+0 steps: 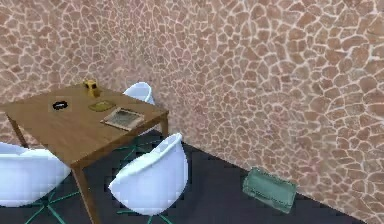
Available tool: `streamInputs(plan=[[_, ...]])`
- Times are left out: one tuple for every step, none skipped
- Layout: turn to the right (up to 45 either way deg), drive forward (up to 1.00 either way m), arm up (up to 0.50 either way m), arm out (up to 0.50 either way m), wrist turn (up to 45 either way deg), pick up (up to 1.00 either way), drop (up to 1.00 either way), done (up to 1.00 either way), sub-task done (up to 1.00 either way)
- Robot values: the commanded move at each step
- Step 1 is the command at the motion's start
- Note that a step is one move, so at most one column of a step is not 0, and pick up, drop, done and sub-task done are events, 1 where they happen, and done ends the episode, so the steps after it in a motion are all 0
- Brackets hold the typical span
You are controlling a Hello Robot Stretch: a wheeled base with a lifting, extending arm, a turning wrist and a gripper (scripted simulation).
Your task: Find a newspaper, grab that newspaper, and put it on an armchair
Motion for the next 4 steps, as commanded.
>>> streamInputs(plan=[[45.0,0.0,0.0,0.0,0.0,0.0,0.0,0.0,0.0],[12.0,0.0,0.0,0.0,0.0,0.0,0.0,0.0,0.0],[0.0,0.75,0.0,0.0,0.0,0.0,0.0,0.0,0.0],[-27.0,0.0,0.0,0.0,0.0,0.0,0.0,0.0,0.0]])
